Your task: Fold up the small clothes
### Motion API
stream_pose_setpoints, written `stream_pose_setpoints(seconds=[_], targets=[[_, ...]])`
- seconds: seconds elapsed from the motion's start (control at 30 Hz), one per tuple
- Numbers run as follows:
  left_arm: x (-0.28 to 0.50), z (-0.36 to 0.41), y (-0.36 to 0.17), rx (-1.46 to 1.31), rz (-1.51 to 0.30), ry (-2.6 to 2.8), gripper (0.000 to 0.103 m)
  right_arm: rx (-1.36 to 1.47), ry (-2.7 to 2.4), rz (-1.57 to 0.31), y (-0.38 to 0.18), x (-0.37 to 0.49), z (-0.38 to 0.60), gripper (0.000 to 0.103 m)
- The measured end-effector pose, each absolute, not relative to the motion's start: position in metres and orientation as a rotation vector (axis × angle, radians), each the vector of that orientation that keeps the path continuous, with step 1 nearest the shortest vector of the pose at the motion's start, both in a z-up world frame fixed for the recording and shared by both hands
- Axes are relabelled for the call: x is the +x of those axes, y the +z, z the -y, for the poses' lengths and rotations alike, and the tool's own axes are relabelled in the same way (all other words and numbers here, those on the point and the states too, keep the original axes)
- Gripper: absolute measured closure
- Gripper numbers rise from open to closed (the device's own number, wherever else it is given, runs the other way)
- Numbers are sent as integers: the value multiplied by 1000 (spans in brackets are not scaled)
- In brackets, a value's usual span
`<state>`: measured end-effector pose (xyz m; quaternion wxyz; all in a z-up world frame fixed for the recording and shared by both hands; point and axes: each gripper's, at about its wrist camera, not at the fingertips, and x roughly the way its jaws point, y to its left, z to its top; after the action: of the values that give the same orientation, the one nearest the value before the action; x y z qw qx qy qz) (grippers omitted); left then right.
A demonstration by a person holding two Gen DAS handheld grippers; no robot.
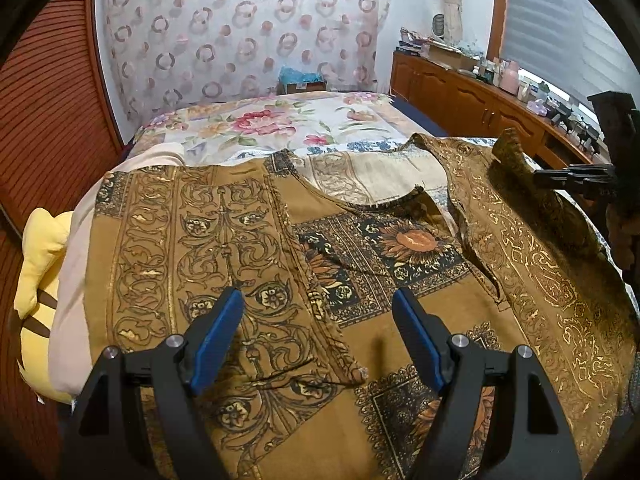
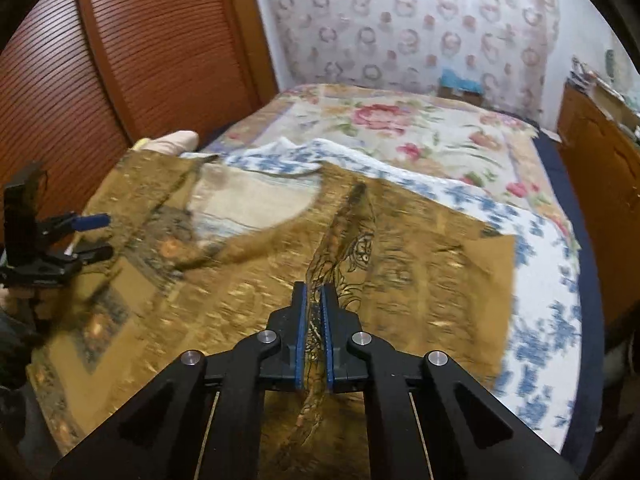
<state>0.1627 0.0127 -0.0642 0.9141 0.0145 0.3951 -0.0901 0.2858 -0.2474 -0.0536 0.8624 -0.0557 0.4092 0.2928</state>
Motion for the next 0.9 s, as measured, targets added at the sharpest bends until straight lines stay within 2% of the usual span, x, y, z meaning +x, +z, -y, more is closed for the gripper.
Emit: stream_pose_setpoints(seconds=[0.03, 0.1, 0.23, 0.27, 0.53, 0.8, 0.9], targets=[[162, -14, -63, 28, -803, -177, 26, -121, 615, -858, -53, 287, 243, 92], [161, -18, -59, 18, -789, -167, 26, -138, 611, -850, -51, 289, 238, 88], [162, -28, -52, -1, -760, -143, 26, -153, 583, -813, -43, 293, 242, 63], [163, -30, -51, -3, -756, -136, 25, -163, 562, -804, -42, 294, 246, 61], [172, -64, -42, 4, -714, -53, 26, -228, 362, -843, -63, 319, 299, 61], [190, -117, -40, -42, -708, 17, 26, -164, 327, -900, -90, 332, 330, 61], [201, -130, -42, -12, -714, 49, 29, -141, 322, -890, -91, 333, 332, 60]])
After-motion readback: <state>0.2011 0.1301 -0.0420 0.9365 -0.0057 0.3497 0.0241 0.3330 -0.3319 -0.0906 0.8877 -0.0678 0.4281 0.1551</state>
